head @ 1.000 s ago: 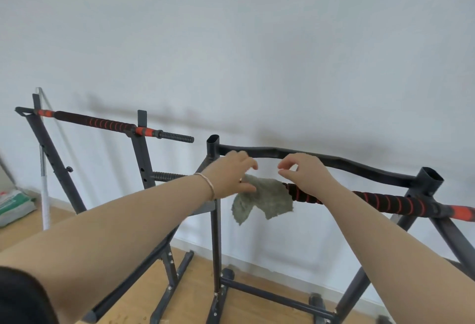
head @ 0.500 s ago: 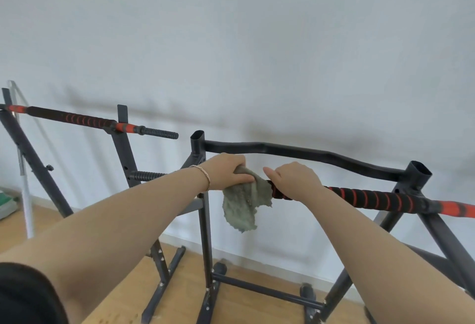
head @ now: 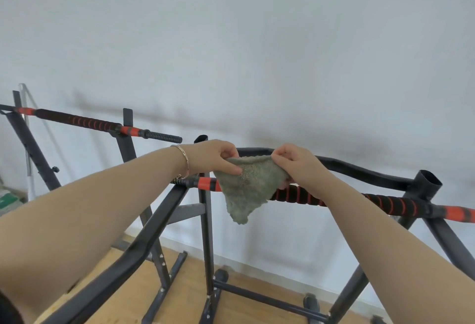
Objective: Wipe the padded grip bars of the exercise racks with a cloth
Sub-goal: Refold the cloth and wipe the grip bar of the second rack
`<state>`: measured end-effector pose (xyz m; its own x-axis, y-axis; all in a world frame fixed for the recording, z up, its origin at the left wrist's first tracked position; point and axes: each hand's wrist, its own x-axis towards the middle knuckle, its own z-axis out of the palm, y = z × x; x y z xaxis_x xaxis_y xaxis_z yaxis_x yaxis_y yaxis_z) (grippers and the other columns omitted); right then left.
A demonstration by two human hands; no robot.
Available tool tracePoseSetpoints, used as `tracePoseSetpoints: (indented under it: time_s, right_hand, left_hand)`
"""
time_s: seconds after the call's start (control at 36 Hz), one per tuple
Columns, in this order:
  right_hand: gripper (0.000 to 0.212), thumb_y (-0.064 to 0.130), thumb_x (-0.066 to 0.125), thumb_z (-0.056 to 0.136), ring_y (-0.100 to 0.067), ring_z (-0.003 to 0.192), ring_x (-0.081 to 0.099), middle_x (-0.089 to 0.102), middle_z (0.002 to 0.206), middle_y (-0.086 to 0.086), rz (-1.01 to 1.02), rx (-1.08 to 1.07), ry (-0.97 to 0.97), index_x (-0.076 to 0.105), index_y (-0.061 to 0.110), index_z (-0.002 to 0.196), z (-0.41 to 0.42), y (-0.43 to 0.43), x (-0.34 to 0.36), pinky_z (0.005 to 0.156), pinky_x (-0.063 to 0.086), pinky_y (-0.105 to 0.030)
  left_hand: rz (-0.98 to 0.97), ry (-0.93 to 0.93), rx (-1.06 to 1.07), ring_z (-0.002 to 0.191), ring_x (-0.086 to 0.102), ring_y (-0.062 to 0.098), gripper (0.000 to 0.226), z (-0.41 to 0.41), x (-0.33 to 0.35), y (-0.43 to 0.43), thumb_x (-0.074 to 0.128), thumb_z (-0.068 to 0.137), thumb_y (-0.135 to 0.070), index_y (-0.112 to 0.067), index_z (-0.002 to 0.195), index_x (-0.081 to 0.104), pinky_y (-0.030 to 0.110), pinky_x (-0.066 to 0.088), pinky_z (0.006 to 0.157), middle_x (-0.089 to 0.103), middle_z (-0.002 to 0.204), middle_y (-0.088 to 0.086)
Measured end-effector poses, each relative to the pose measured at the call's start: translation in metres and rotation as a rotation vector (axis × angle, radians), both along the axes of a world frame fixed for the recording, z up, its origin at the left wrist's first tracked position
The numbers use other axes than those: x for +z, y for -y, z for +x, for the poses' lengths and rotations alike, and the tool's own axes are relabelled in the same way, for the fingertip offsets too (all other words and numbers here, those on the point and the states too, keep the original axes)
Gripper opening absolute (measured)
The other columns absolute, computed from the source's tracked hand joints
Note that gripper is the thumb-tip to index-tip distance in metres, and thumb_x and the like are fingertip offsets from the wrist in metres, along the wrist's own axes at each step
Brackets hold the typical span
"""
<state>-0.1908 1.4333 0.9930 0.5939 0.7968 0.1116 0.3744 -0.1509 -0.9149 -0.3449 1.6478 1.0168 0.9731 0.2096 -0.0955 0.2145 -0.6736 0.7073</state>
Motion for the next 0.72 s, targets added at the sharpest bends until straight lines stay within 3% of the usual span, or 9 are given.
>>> tracePoseSetpoints:
  time_s: [0.11, 0.22, 0.28, 0.36, 0.44, 0.53, 0.61, 0.72]
  right_hand:
    - [0.014, 0.027, 0.063, 0.096, -0.019, 0.049, 0.043, 0.062, 0.061, 0.008, -0.007, 0.018, -0.017, 0.068, 0.014, 0.095, 0.002, -0.001, 0.001, 0.045, 0.04, -0.027]
    - [0.012, 0.036, 0.07, 0.088, -0.009, 0.046, 0.047, 0.065, 0.063, 0.009, -0.04, -0.018, 0.06, 0.072, 0.026, 0.082, 0.006, -0.008, -0.006, 0.047, 0.042, -0.025]
    - [0.013, 0.041, 0.07, 0.086, -0.002, 0.048, 0.051, 0.068, 0.067, 0.01, -0.079, -0.055, 0.141, 0.072, 0.03, 0.08, 0.009, -0.014, -0.012, 0.052, 0.044, -0.025]
    - [0.012, 0.045, 0.067, 0.088, 0.001, 0.057, 0.058, 0.069, 0.072, 0.013, -0.117, -0.109, 0.269, 0.069, 0.034, 0.082, 0.012, -0.021, -0.021, 0.059, 0.046, -0.025]
    - [0.016, 0.046, 0.057, 0.094, -0.003, 0.074, 0.059, 0.065, 0.082, 0.013, -0.265, -0.156, 0.485, 0.064, 0.032, 0.091, 0.014, -0.023, -0.027, 0.06, 0.045, -0.026]
    - [0.039, 0.049, 0.042, 0.099, -0.014, 0.069, 0.059, 0.062, 0.076, 0.004, -0.541, -0.191, 0.638, 0.059, 0.019, 0.082, 0.017, -0.024, -0.033, 0.055, 0.041, -0.031]
    - [0.055, 0.053, 0.025, 0.099, -0.022, 0.062, 0.061, 0.063, 0.073, -0.005, -0.762, -0.178, 0.579, 0.056, 0.014, 0.077, 0.016, -0.021, -0.04, 0.056, 0.044, -0.032]
    - [0.054, 0.05, 0.02, 0.093, -0.021, 0.041, 0.062, 0.067, 0.052, -0.006, -0.771, -0.078, 0.363, 0.056, 0.011, 0.086, 0.018, -0.018, -0.04, 0.056, 0.049, -0.03]
  left_hand:
    - [-0.005, 0.03, 0.005, 0.062, 0.057, -0.003, 0.028, -0.005, -0.002, -0.001, 0.08, 0.075, -0.043, -0.03, 0.09, 0.06, 0.015, 0.047, 0.056, 0.063, 0.073, -0.022]
    - [-0.011, 0.039, 0.062, 0.061, 0.06, 0.007, 0.037, -0.008, -0.012, -0.007, 0.081, 0.074, -0.044, -0.028, 0.098, 0.057, 0.029, 0.053, 0.057, 0.062, 0.088, -0.005]
    - [0.024, 0.062, 0.108, 0.056, 0.058, 0.005, 0.036, -0.009, -0.019, -0.009, 0.08, 0.077, -0.041, -0.029, 0.099, 0.054, 0.025, 0.05, 0.051, 0.059, 0.092, -0.003]
    - [0.182, 0.152, 0.226, 0.076, 0.058, 0.009, 0.034, -0.006, -0.026, -0.011, 0.076, 0.082, -0.04, -0.029, 0.103, 0.052, 0.022, 0.045, 0.063, 0.058, 0.099, -0.002]
    - [0.49, 0.267, 0.271, 0.1, 0.052, 0.023, 0.036, 0.0, -0.038, -0.004, 0.068, 0.089, -0.036, -0.02, 0.118, 0.054, 0.033, 0.044, 0.086, 0.051, 0.115, 0.002]
    - [0.877, 0.308, -0.017, 0.118, 0.048, 0.023, 0.043, 0.01, -0.053, 0.018, 0.055, 0.094, -0.048, -0.022, 0.129, 0.054, 0.04, 0.04, 0.097, 0.052, 0.131, -0.001]
    - [0.932, 0.126, -0.284, 0.107, 0.054, 0.021, 0.057, 0.022, -0.073, 0.038, 0.048, 0.093, -0.06, -0.023, 0.136, 0.043, 0.04, 0.047, 0.088, 0.053, 0.128, -0.002]
    - [0.93, 0.048, -0.204, 0.077, 0.062, 0.023, 0.051, 0.036, -0.083, 0.04, 0.048, 0.091, -0.065, -0.02, 0.115, 0.044, 0.041, 0.054, 0.07, 0.061, 0.103, -0.002]
